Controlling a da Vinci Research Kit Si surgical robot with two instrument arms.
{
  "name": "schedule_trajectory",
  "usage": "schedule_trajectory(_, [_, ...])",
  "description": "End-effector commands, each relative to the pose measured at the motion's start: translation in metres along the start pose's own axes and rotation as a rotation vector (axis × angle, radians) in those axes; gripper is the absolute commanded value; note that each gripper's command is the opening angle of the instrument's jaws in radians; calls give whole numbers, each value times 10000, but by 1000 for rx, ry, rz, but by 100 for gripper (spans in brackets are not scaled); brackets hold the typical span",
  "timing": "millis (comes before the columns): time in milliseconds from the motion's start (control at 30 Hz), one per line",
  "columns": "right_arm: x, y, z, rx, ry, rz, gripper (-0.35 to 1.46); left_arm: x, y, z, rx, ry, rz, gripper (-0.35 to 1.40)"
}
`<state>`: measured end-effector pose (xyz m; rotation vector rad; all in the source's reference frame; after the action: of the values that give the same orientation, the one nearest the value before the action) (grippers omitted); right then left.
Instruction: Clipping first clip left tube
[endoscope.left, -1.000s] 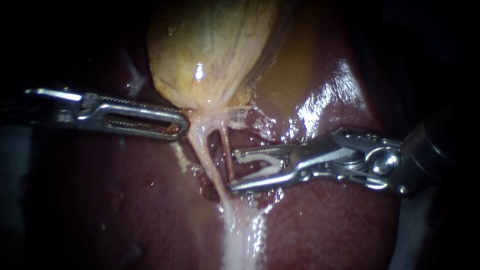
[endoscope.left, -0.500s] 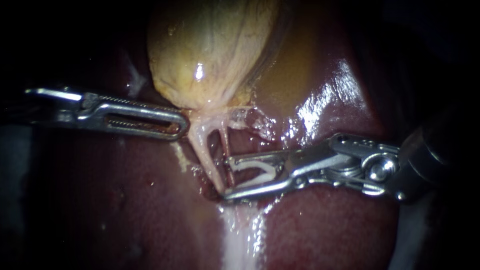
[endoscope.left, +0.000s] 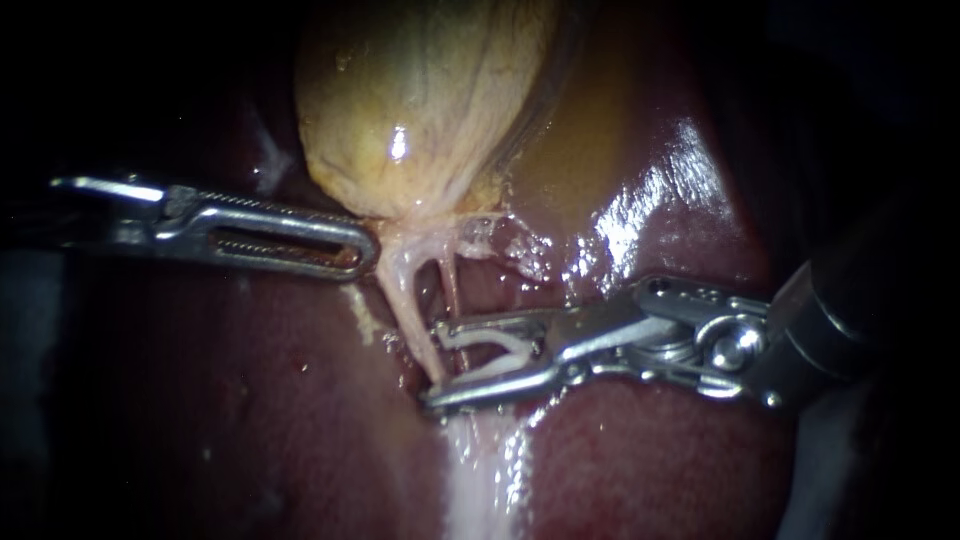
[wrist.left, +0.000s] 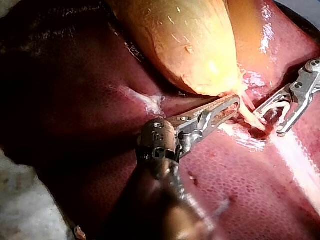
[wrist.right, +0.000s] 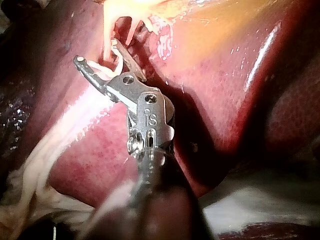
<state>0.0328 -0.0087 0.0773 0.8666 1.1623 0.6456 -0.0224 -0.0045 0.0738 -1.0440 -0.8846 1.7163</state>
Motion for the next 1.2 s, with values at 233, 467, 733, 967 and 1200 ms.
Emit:
schedule_trajectory(233, [-13, 1, 20, 22, -14, -21, 49, 0, 1, 0, 1, 1, 0, -35])
schedule_trajectory(467, [-16, -7, 31, 101, 2, 10, 49, 0, 2, 1, 2, 1, -1, -35])
schedule_trajectory(733, [-18, -9, 42, 105, -2, 4, 49, 2, 2, 3, 3, 2, -1, -35])
schedule_trajectory(967, [-21, -6, 52, 105, -3, 7, 49, 2, 2, 5, 4, 3, -2, -35])
schedule_trajectory(1200, [-14, -7, 54, 59, -29, -100, 42, 3, 3, 6, 4, 3, -2, -35])
